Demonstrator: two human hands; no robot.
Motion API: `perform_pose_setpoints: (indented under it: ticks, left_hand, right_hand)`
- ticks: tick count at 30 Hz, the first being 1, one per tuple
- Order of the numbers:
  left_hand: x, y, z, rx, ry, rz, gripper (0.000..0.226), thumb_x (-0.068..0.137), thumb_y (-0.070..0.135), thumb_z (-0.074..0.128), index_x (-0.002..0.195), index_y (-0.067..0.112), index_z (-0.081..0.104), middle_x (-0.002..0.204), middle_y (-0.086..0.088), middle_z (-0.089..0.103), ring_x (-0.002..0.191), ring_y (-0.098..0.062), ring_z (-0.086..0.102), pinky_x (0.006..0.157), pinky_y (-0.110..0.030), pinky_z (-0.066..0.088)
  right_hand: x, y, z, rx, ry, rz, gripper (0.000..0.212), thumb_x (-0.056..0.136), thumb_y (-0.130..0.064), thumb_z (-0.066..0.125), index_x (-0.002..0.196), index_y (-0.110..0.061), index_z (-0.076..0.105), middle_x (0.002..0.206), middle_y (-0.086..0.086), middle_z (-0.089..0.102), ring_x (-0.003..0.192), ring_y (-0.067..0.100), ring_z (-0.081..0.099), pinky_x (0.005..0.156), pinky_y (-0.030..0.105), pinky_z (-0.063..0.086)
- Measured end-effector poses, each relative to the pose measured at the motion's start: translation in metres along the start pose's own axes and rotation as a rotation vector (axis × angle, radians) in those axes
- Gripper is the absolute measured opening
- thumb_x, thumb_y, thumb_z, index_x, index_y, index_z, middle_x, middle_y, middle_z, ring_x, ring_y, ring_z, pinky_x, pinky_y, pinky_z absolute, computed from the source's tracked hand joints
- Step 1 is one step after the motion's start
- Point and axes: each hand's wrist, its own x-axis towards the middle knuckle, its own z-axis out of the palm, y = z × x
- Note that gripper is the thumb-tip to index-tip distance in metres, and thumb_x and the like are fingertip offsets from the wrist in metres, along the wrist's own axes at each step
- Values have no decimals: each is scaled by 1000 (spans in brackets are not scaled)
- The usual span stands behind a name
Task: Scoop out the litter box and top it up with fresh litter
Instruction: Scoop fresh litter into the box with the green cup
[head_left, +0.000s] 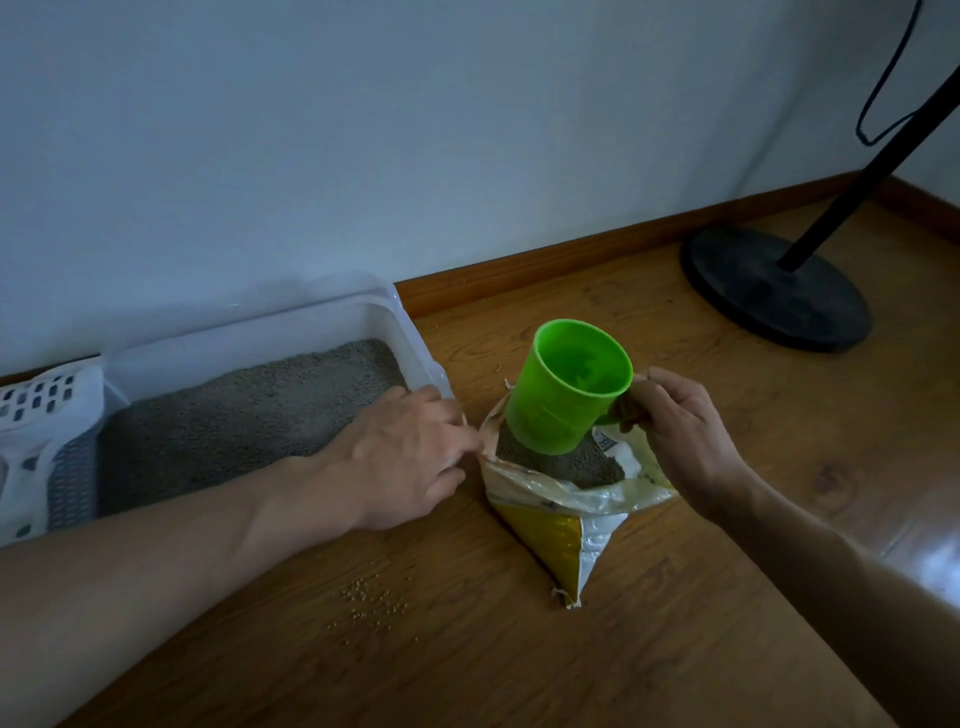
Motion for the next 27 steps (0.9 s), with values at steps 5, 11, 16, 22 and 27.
perform_pose_setpoints:
  ticks: [5, 11, 16, 22, 27]
  left_hand:
    - [-18, -11, -7, -36, 22, -73, 45, 96, 45, 55, 139, 33, 50, 134, 9, 47, 122, -12, 40, 102, -32, 39]
    - [-55, -34, -12, -60, 18, -221, 50, 97, 43, 53, 144, 36, 40, 132, 12, 46, 117, -9, 41, 97, -28, 43]
    - [-75, -55, -12, -83, -53, -321, 30, 98, 37, 53, 128, 34, 56, 121, 9, 54, 110, -12, 51, 92, -35, 47]
    - [-113, -68, -15, -75, -53, -374, 14, 95, 33, 58, 106, 33, 67, 103, 14, 60, 93, -6, 53, 85, -32, 49]
    - [-139, -67, -19, -125, 15, -463, 14, 95, 31, 59, 104, 30, 70, 101, 11, 64, 91, -8, 58, 81, -33, 52]
  right_hand:
    - [15, -14, 20, 23, 47, 8, 33, 104, -19, 38, 78, -4, 52, 73, 8, 49, 68, 21, 45, 62, 32, 41]
    - [30, -53, 55, 52, 39, -66, 33, 103, -21, 38, 82, -2, 54, 77, 13, 49, 70, 23, 44, 64, 35, 40]
    - [40, -87, 102, 38, -7, -113, 31, 99, -23, 43, 74, -8, 53, 72, 13, 50, 66, 21, 46, 62, 39, 39]
    - [40, -104, 149, 19, -36, -92, 32, 99, -22, 44, 70, -10, 52, 69, 12, 51, 64, 20, 46, 61, 39, 40]
    - [39, -100, 181, 24, -59, -29, 32, 101, -27, 43, 72, -14, 48, 68, 5, 45, 66, 20, 43, 61, 38, 38]
